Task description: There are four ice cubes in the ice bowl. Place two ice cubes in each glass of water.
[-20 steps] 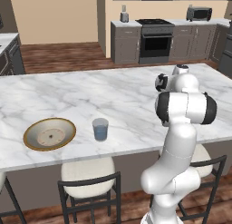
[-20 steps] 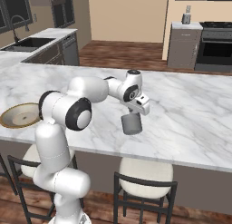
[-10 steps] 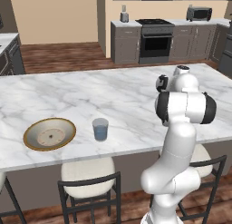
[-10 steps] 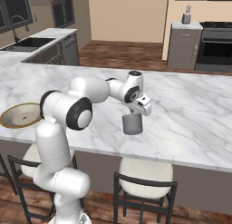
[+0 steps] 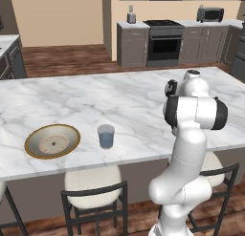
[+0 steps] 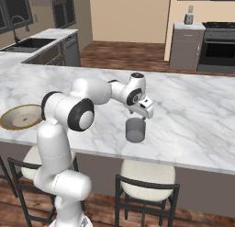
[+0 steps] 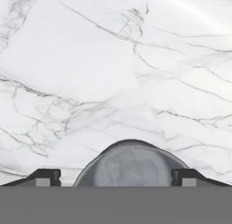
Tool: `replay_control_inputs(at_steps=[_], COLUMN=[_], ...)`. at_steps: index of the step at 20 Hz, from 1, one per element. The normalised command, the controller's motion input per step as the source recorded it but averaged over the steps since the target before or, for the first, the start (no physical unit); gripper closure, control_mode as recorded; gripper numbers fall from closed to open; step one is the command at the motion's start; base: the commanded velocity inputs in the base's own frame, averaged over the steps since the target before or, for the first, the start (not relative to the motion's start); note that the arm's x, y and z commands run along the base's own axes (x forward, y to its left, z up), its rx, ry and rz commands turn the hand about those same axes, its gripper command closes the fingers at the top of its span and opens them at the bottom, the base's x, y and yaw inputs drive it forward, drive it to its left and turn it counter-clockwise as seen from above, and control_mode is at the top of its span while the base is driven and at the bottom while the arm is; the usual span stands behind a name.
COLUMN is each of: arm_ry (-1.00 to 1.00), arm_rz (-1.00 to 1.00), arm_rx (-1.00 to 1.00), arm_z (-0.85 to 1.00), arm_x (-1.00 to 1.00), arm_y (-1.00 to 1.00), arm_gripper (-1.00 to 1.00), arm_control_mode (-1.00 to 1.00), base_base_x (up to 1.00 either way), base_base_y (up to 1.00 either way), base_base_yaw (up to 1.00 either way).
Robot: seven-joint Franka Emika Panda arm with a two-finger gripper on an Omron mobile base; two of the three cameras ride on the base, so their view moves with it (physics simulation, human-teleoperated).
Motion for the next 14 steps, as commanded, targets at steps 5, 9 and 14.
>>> replay_control_inputs(at_steps=[5, 9, 14], arm_ry=[-0.04, -0.29, -0.4], arm_rz=[0.0, 0.01, 0.08], arm_rx=[0.0, 0.0, 0.03], arm_z=[-0.01, 0.49, 0.01], arm_x=[-0.01, -0.66, -1.0], arm_y=[0.0, -0.13, -0.13], arm_gripper=[-1.0, -1.0, -1.0], arm_control_mode=[-1.0, -1.0, -1.0], base_base_x=[0.0, 0.0, 0.0], base_base_y=[0.0, 0.0, 0.0], base_base_yaw=[0.0, 0.0, 0.0])
